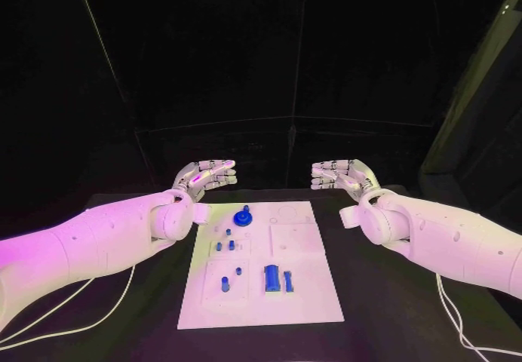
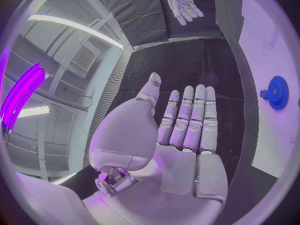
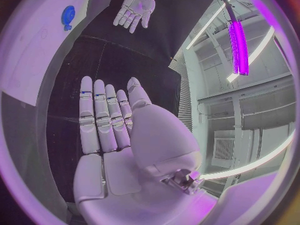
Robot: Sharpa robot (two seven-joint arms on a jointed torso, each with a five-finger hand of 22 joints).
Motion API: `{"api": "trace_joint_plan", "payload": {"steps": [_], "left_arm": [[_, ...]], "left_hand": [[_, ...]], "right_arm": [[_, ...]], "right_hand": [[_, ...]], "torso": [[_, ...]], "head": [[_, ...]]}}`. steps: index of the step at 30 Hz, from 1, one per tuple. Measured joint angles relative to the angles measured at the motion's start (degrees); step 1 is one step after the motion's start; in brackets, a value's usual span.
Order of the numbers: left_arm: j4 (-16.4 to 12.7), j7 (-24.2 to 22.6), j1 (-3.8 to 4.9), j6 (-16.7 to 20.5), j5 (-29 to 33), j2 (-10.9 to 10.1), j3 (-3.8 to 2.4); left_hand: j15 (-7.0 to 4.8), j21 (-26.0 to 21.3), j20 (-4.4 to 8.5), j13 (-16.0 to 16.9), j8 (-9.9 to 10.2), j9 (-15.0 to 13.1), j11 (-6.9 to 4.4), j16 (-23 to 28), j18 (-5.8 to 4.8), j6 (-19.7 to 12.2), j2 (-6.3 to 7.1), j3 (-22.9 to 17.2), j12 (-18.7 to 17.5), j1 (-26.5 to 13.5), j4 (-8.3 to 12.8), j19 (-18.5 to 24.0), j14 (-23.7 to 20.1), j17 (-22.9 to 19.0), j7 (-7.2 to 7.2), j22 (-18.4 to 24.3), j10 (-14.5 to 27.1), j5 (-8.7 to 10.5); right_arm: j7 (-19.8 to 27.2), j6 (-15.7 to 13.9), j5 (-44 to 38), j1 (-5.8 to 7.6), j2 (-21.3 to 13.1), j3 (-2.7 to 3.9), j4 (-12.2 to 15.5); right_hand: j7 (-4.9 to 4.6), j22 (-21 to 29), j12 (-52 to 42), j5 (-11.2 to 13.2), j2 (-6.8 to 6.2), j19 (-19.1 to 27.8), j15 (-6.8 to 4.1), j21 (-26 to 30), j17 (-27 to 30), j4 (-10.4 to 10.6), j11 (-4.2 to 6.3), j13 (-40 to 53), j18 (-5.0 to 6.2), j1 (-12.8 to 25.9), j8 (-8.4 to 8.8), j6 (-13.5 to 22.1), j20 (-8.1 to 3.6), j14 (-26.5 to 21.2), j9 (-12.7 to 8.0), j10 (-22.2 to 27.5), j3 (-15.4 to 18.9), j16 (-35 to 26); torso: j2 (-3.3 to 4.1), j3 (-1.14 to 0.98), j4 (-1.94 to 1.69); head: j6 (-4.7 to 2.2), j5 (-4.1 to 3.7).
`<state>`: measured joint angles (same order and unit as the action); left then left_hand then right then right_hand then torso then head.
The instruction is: Assemble the parts on the task board
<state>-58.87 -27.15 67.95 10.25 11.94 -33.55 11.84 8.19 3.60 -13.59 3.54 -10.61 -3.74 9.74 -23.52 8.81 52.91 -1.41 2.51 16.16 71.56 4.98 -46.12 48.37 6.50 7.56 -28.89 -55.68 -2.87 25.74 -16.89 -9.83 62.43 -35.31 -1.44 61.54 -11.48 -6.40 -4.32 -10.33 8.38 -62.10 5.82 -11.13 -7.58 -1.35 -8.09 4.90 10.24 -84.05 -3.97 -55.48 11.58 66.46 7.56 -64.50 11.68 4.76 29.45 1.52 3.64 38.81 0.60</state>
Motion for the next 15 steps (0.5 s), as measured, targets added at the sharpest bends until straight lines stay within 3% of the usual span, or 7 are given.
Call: {"api": "trace_joint_plan", "payload": {"steps": [1,4,6,8,10,11,15], "left_arm": [[0.1,0.0,-0.1,0.1,0.1,0.2,0.0],[-0.4,0.1,-0.11,0.2,0.0,-0.2,-0.02],[-0.9,0.1,-0.23,0.3,0.0,-0.5,-0.34],[-1.8,0.1,-0.45,0.7,-0.1,-0.8,-0.8],[-3.6,0.2,-0.86,1.4,-0.3,-1.4,-1.51],[-4.4,0.1,-1.09,1.9,-0.5,-1.7,-1.87],[-9.5,0.1,-2.54,5.2,-1.4,-3.6,-3.85]], "left_hand": [[-0.06,-0.1,-0.22,-0.1,0.5,0.1,-0.06,1.4,-0.01,-0.6,-0.35,0.4,-1.0,-0.1,-0.2,0.8,0.1,-0.6,-0.09,1.2,0.7,0.18],[-0.9,-1.2,1.03,-1.2,1.6,1.3,-1.11,4.1,-0.01,-5.8,0.09,-0.6,-2.8,-7.2,-1.8,5.4,-4.7,-1.9,-0.79,4.3,6.3,1.18],[-1.38,-1.8,1.78,-1.7,2.2,1.9,-1.69,5.3,0.0,-8.8,0.4,-1.0,-3.6,-11.4,-2.5,8.0,-7.5,-2.9,-1.19,5.9,9.5,1.56],[-1.93,-2.3,2.76,-2.3,2.9,2.4,-2.33,6.8,-0.87,-12.4,0.68,-1.5,-4.7,-16.3,-3.1,11.1,-10.8,-3.9,-1.73,7.7,13.2,1.73],[-2.42,-2.5,3.62,-2.6,3.5,2.8,-2.93,8.1,-0.96,-15.6,0.88,-1.9,-5.6,-20.6,-3.6,13.8,-13.7,-4.7,-2.31,9.4,16.5,2.17],[-2.66,-2.7,4.0,-2.8,3.8,2.9,-3.19,8.7,-1.75,-17.1,0.96,-2.0,-6.0,-22.6,-3.8,15.1,-15.1,-4.9,-2.86,10.1,18.1,2.18],[-4.94,-3.0,5.46,-3.1,4.8,3.3,-4.18,10.9,-2.28,-22.4,1.16,-2.2,-7.5,-29.9,-4.2,19.7,-20.1,-5.7,-5.02,12.9,23.7,2.43]], "right_arm": [[0.1,0.1,0.1,0.0,0.3,0.02,-0.2],[0.0,0.0,0.1,-0.06,-0.2,0.0,0.5],[0.0,-0.2,0.1,-0.15,-0.6,0.0,1.0],[-0.1,-0.6,0.1,-0.26,-1.1,0.02,2.0],[-0.1,-1.4,0.4,-0.41,-1.7,0.14,3.8],[-0.1,-1.9,0.5,-0.5,-2.0,0.24,4.8],[0.1,-4.9,1.5,-0.97,-3.6,0.47,10.3]], "right_hand": [[0.08,0.1,0.2,0.0,0.0,0.1,-0.14,0.1,0.2,-0.1,0.0,-0.3,-0.01,0.6,0.12,0.1,-0.05,0.0,-0.1,0.0,-0.1,-0.2],[1.17,0.8,1.6,1.2,-0.77,6.0,-1.57,1.3,1.0,0.2,0.78,-1.8,0.0,9.2,1.5,5.4,-1.14,-6.4,-0.9,6.2,-1.2,-1.8],[1.86,1.8,2.3,1.8,-1.29,10.0,-2.58,2.0,1.4,0.5,1.31,-2.6,-1.03,14.4,2.12,8.9,-1.86,-10.6,-1.4,10.3,-1.9,-2.5],[2.61,3.0,2.9,2.5,-1.83,14.0,-3.47,2.8,1.9,0.7,1.84,-3.2,-1.39,19.9,2.67,12.6,-2.62,-15.0,-1.8,14.5,-2.7,-3.2],[3.27,3.9,3.2,3.0,-2.31,17.6,-4.14,3.4,2.7,0.9,2.3,-3.7,-1.92,24.6,2.87,15.8,-3.3,-18.9,-2.7,18.3,-3.3,-3.6],[3.58,4.3,3.2,3.3,-2.56,19.3,-4.4,3.7,3.3,1.0,2.52,-3.9,-2.27,26.9,2.96,17.3,-3.61,-20.7,-3.3,20.1,-3.6,-3.6],[4.76,5.3,3.7,4.4,-4.26,25.6,-5.09,4.8,5.3,1.1,4.68,-4.4,-3.18,35.3,3.37,22.9,-4.77,-27.4,-5.3,26.5,-4.8,-4.0]], "torso": [[-0.05,-0.02,0.0],[-0.03,-0.02,-0.03],[0.02,-0.05,-0.13],[0.16,-0.16,-0.38],[0.35,-0.32,-0.75],[0.51,-0.44,-1.08],[1.07,-0.93,-2.26]], "head": [[-0.12,0.04],[-0.06,0.06],[-0.23,0.02],[-0.74,-0.06],[-1.4,-0.17],[-1.91,-0.26],[-3.5,-0.48]]}}
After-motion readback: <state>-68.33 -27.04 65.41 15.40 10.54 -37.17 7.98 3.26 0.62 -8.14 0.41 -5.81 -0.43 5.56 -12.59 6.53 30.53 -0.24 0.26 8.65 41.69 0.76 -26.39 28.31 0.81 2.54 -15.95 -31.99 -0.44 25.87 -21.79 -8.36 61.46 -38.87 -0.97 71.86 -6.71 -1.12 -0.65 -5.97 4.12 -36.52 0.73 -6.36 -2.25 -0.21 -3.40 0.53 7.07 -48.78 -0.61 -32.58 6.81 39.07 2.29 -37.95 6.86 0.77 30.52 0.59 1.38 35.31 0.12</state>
